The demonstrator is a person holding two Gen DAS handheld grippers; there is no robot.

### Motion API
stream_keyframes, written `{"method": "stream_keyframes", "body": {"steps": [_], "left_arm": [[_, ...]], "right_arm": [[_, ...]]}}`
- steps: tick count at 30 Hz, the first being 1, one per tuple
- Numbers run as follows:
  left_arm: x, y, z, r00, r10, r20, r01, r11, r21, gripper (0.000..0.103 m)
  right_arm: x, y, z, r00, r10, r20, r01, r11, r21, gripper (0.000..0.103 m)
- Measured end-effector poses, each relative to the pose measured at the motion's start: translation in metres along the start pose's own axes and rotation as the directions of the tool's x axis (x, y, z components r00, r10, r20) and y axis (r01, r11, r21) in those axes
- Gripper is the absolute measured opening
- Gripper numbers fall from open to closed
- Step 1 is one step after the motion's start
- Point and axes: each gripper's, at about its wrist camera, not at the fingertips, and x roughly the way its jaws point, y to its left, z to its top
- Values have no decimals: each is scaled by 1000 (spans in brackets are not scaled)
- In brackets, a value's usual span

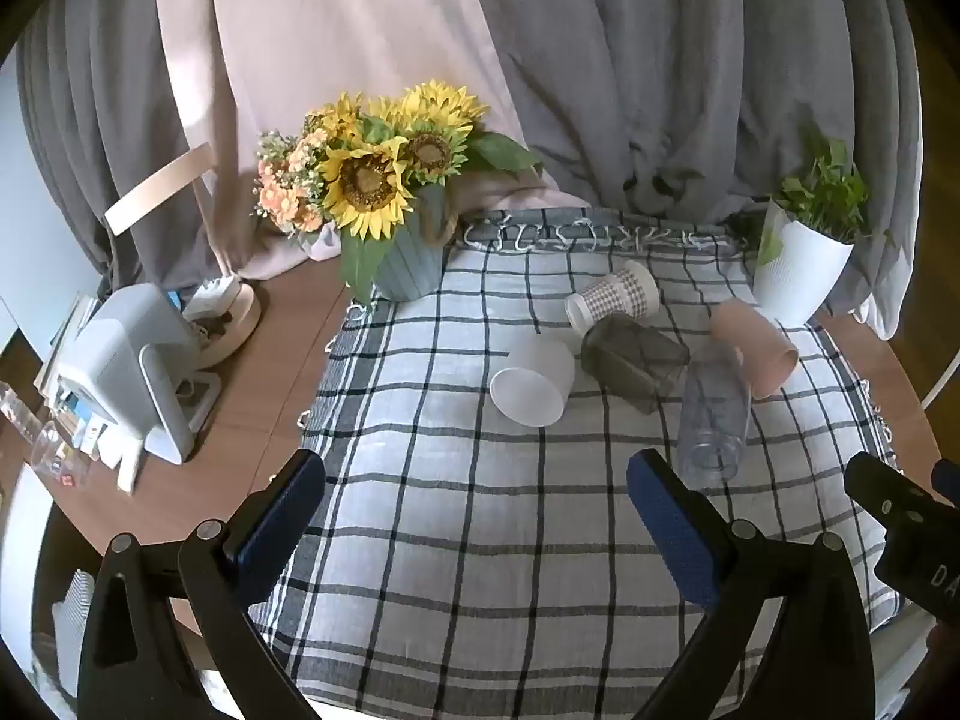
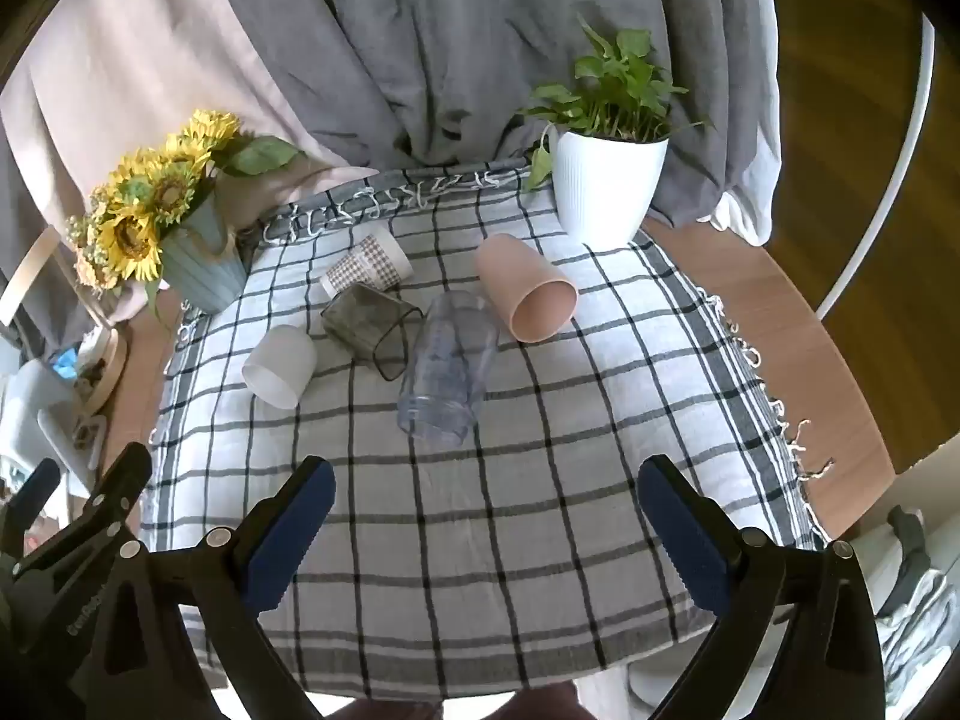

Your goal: Flip cup upside down

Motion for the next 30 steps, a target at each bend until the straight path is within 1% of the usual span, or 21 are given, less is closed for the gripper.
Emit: {"method": "stream_keyframes", "body": {"steps": [8,10,15,16,30], "left_arm": [[3,3,4,1000,21,-3,-21,1000,-2,103],[-5,1,-2,1000,11,4,-11,1000,-10,103],[-3,2,-5,1000,6,-5,-6,1000,-12,103],[-2,3,-5,1000,5,-4,-5,1000,-13,103],[0,1,-5,1000,9,-11,-9,1000,-13,103]], "right_arm": [[-1,1,-1,1000,-6,-3,6,1000,1,102],[0,1,-1,1000,-4,-2,4,1000,-5,102],[6,1,0,1000,-7,-8,7,1000,-6,102],[-1,4,-2,1000,-1,-2,1,1000,-6,102],[1,4,-2,1000,3,-6,-3,1000,-6,102]]}}
